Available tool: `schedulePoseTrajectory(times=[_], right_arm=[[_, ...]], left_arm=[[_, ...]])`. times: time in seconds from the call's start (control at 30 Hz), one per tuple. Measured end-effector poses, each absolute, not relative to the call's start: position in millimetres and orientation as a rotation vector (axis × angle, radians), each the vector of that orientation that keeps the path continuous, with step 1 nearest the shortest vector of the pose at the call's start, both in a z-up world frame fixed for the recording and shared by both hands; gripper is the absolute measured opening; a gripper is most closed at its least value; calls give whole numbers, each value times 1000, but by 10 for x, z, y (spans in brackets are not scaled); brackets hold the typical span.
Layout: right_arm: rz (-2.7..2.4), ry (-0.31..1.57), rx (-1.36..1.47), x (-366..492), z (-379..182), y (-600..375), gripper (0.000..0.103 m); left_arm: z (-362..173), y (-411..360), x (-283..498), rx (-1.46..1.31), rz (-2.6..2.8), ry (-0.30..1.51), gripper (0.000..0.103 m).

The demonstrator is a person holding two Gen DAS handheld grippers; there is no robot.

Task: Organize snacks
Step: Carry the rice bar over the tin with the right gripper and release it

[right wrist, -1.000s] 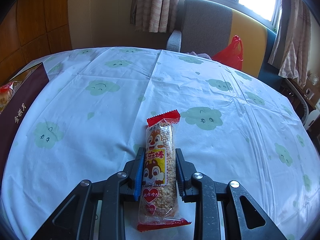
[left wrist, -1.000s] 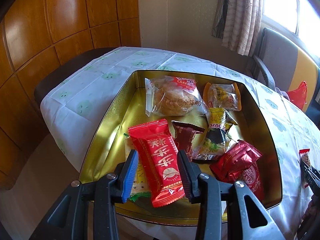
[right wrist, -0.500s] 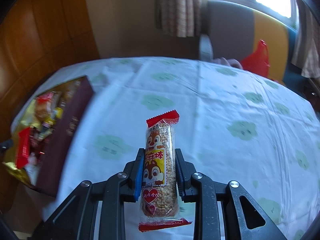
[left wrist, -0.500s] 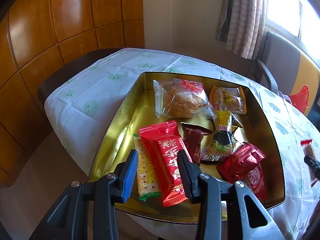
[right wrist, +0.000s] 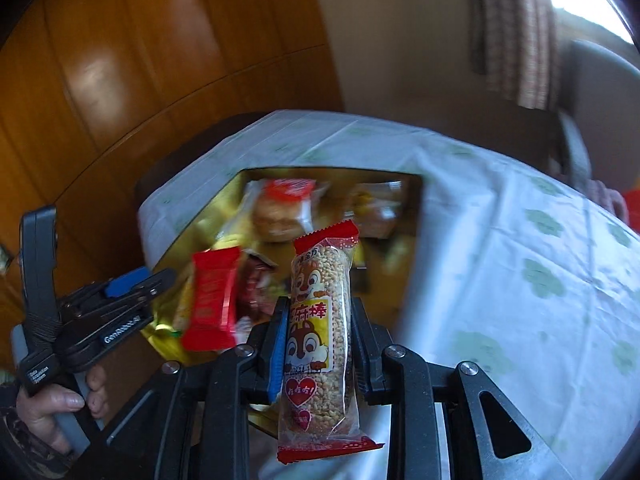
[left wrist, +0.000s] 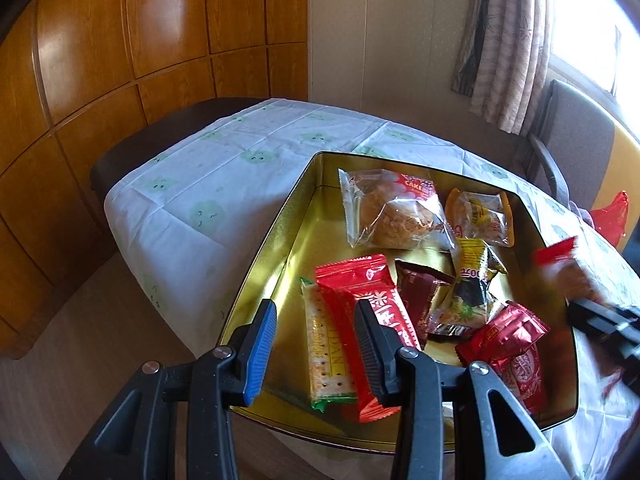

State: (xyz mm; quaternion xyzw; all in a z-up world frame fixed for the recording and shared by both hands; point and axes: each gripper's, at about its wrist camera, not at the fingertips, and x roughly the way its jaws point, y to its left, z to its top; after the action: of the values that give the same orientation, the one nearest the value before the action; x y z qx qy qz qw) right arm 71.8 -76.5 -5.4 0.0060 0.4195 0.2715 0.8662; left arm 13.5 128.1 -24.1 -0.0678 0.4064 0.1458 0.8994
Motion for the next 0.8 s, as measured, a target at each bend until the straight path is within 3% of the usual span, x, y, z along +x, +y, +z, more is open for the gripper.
schedulePoseTrajectory(times=[0.27,0.57,0.8], right_arm=[[639,999,-62,834,-576,-284,30],[666,951,-77,649,-446,-376,30],[668,934,-177,623,-483,-183,15]], left_arm=[[-256,1302,136,-138,307,842,41],[-255,1323,129,-146,312,837,41],[-203,1296,113,-142,307,827,41]])
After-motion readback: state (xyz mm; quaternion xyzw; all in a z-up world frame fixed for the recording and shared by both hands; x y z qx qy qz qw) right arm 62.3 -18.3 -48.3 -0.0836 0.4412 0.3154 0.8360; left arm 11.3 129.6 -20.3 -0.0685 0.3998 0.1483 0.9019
